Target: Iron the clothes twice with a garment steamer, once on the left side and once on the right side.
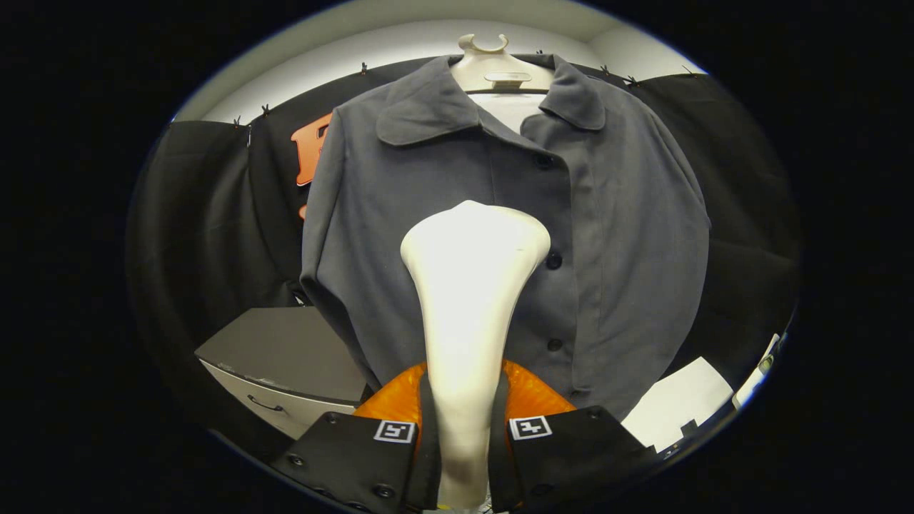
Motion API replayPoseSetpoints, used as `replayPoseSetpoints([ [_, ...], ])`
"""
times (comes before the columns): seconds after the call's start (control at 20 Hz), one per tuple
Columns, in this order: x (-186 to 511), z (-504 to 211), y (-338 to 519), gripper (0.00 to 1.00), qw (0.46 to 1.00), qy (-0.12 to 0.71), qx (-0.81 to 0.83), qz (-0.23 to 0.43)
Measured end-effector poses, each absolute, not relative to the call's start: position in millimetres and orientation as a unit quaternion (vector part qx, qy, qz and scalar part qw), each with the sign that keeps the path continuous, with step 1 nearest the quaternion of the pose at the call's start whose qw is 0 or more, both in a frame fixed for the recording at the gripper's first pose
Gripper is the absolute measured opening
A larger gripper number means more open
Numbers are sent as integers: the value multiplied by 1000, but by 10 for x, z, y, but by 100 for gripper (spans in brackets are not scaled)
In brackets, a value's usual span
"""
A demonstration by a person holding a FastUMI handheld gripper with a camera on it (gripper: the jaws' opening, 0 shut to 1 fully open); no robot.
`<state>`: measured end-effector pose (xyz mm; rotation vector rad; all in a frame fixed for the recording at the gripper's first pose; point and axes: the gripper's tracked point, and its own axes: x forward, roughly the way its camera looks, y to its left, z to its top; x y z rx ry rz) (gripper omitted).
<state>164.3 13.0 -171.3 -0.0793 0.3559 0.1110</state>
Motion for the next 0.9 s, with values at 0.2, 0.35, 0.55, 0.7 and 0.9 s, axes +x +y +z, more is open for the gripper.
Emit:
replayPoseSetpoints([
  [0.2,1618,-1877,103,34,979,191,-38,54],
  [0.35,1621,-2029,74,34,977,203,-38,52],
  [0.55,1533,-2276,14,34,973,223,-34,45],
  [0.7,1485,-2468,-17,34,970,237,-33,40],
  [0.9,1428,-2709,-108,34,965,259,-26,35],
])
